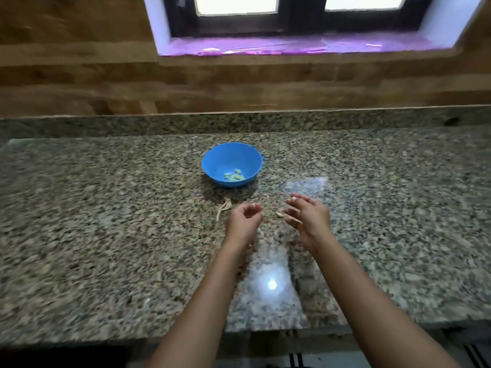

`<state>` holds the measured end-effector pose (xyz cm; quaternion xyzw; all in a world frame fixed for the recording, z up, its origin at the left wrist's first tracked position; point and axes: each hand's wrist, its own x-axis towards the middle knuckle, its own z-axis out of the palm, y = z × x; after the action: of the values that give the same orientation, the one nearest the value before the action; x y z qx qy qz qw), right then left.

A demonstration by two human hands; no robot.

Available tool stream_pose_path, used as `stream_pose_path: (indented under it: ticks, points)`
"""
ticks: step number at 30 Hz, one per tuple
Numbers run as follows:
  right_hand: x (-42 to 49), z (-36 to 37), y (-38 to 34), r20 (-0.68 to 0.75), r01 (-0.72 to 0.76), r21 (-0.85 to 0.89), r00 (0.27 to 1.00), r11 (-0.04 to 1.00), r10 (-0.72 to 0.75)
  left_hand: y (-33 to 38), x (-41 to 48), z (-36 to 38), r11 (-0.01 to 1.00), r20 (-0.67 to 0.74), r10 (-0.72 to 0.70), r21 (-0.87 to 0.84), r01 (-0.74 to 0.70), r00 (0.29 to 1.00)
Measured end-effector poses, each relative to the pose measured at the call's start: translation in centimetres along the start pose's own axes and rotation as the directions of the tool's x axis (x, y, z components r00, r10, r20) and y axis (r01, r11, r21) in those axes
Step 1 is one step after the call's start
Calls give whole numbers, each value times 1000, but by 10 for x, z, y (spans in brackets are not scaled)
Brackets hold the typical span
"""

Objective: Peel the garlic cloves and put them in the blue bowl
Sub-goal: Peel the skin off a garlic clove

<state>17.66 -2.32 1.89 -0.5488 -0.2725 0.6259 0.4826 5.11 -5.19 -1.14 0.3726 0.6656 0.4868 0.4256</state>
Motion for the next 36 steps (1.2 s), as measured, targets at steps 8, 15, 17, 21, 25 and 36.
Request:
stream_pose_path:
  ticks: [8,15,17,21,25,36]
  points:
    - [55,-34,-11,7,-54,-51,998,997,55,-16,38,50,754,205,130,614,-231,970]
    - [78,-16,-11,67,-97,-73,993,993,102,-1,46,41,785,51,284,560,-263,958]
    - [85,-7,-12,83,-90,-80,992,993,97,14,52,31,815,-55,353,509,-277,934]
    - [91,18,-14,131,-77,-80,988,994,87,43,82,6,830,-196,419,478,-286,887]
    - [91,36,-12,154,-61,-79,985,995,72,52,100,-17,844,-212,386,473,-251,898]
    - [75,55,28,162,-88,-215,979,973,124,-26,73,-61,903,-245,126,430,-9,961]
